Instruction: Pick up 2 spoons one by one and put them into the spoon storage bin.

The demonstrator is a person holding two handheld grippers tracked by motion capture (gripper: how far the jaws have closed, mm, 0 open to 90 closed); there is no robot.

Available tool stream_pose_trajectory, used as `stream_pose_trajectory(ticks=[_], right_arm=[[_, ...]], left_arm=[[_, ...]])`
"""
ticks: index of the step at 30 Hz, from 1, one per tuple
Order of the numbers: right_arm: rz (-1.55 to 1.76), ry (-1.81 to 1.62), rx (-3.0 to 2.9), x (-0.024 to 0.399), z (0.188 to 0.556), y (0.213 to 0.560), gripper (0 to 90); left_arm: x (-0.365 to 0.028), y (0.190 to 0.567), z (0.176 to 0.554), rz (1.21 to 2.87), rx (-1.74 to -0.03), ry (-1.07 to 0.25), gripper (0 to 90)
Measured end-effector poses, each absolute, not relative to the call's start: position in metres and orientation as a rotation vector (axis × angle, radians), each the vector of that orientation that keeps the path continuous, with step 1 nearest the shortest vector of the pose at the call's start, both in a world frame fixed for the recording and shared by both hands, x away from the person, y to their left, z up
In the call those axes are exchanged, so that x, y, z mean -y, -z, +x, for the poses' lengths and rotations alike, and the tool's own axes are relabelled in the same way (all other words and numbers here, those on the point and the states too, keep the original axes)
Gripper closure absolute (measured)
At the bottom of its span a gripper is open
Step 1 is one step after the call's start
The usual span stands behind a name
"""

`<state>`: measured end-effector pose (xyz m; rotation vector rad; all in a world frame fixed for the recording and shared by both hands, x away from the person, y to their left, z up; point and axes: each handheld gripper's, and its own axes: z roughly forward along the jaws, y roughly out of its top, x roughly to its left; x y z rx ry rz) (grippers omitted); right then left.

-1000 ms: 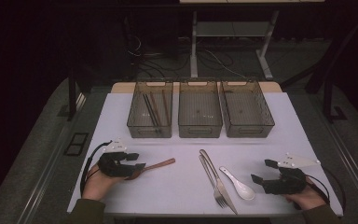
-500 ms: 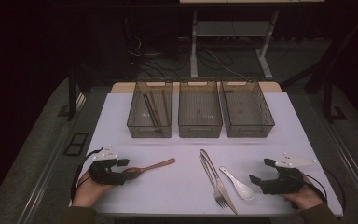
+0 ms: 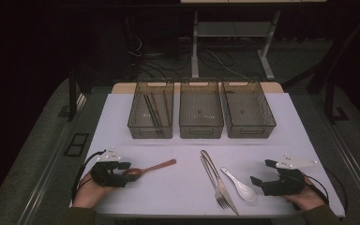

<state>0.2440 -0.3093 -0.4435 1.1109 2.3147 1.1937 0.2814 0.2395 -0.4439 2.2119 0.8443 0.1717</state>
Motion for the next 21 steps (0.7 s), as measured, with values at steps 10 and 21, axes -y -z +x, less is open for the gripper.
stream_pose_trajectory(ticks=[10, 21], right_arm=[[1.101, -1.182, -2.326, 0.309, 0.244, 0.444, 12.0], [1.099, -1.180, -2.327, 0.308, 0.244, 0.444, 12.0]], left_arm=[[-0.234, 0.440, 0.278, 2.293, -0.784, -0.191, 48.8], [-0.226, 0.438, 0.274, 2.361, -0.697, -0.176, 66.9]])
